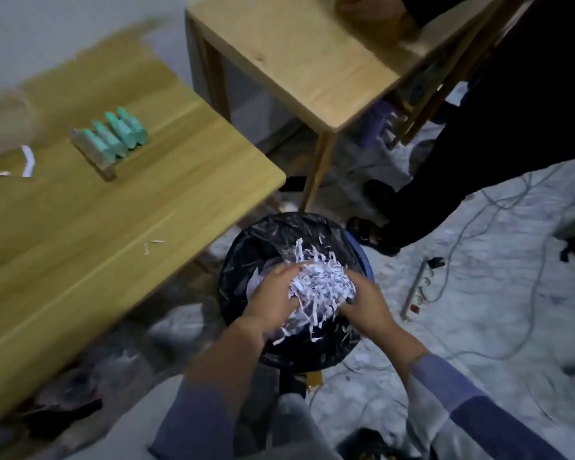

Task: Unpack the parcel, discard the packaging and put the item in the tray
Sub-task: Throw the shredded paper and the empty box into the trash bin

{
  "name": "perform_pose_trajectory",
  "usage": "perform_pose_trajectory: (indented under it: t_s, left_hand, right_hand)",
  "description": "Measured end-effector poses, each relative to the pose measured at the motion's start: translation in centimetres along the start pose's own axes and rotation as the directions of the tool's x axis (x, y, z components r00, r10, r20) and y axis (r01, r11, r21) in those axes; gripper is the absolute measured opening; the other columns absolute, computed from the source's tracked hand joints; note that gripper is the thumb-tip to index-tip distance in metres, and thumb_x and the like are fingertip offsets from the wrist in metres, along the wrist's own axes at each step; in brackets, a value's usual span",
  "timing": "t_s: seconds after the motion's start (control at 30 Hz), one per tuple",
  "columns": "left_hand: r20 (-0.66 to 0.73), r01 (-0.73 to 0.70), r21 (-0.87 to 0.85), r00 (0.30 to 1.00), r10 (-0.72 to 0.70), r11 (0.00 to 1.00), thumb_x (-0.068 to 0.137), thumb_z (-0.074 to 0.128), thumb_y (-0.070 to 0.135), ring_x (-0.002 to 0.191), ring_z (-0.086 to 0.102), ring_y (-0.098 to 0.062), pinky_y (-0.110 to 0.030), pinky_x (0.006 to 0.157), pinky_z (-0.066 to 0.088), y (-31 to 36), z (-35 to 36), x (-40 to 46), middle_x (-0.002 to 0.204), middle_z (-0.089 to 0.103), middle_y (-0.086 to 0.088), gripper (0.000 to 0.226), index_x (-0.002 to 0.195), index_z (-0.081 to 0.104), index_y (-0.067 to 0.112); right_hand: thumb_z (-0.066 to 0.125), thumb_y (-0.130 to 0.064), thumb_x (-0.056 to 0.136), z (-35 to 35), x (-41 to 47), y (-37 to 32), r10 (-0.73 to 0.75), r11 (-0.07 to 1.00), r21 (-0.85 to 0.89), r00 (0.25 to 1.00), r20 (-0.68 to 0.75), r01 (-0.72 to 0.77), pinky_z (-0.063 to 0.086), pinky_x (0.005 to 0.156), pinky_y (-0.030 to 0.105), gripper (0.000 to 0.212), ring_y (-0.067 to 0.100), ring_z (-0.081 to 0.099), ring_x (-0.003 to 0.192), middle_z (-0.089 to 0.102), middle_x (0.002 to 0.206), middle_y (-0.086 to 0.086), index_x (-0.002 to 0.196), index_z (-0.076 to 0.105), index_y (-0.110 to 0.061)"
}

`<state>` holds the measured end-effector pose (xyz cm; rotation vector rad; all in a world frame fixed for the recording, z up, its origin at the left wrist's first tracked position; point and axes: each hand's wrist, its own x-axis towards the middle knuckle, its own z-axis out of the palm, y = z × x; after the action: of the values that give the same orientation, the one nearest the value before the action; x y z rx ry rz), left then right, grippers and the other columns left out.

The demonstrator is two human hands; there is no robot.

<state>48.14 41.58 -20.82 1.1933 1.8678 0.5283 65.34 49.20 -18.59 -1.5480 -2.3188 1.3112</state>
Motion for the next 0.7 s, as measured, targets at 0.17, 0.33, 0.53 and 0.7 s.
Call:
perform_pose_trajectory:
  t_s: [0.17,0.33,0.53,0.7]
  left_hand:
    - [0.049,0.073,0.03,0.996,-0.074,0.997,0.08,0.069,0.007,0.135,0.04,-0.029,-0.03,0.11,0.029,-6.3,3.6,2.3,0.144,0.043,-0.016,0.068,0.142,0.041,0.009]
    - [0.154,0.045,0.22,0.985,-0.08,0.974,0.077,0.076,0.021,0.141,0.032,-0.031,-0.044,0.113,0.03,-9.7,4.5,3.6,0.15,0.036,-0.017,0.084,0.147,0.031,0.014]
    - [0.098,0.07,0.171,0.991,-0.088,0.983,0.084,0.069,0.02,0.139,0.033,-0.029,-0.035,0.114,0.027,-8.5,3.5,2.1,0.148,0.041,-0.012,0.069,0.146,0.036,0.014]
    - [0.083,0.071,0.22,0.992,-0.091,0.973,0.092,0.057,0.024,0.142,0.026,-0.023,-0.039,0.114,0.027,-5.7,0.4,-0.7,0.153,0.034,-0.005,0.059,0.146,0.033,0.027]
  right_hand:
    - [0.071,-0.016,0.076,5.4,4.6,5.9,0.058,0.997,0.04,0.98,0.189,-0.066,0.04,0.096,0.02,0.071,0.011,0.05,0.12,0.052,0.137,0.001,0.14,0.042,-0.025]
    - [0.077,-0.011,0.074,9.4,6.7,8.2,0.092,0.987,0.099,0.946,0.312,-0.129,0.035,0.112,0.038,0.082,0.021,0.043,0.133,0.044,0.146,0.007,0.145,0.036,-0.02]
    - [0.066,-0.008,0.082,8.6,5.9,6.1,0.09,0.995,-0.056,0.956,0.278,-0.077,0.041,0.105,0.033,0.055,0.026,0.052,0.126,0.056,0.135,0.01,0.134,0.051,-0.012]
    - [0.064,-0.011,0.085,5.2,3.3,1.7,0.065,0.99,-0.14,0.972,0.224,-0.034,0.045,0.094,0.032,0.052,0.028,0.058,0.115,0.06,0.129,0.01,0.134,0.051,-0.018]
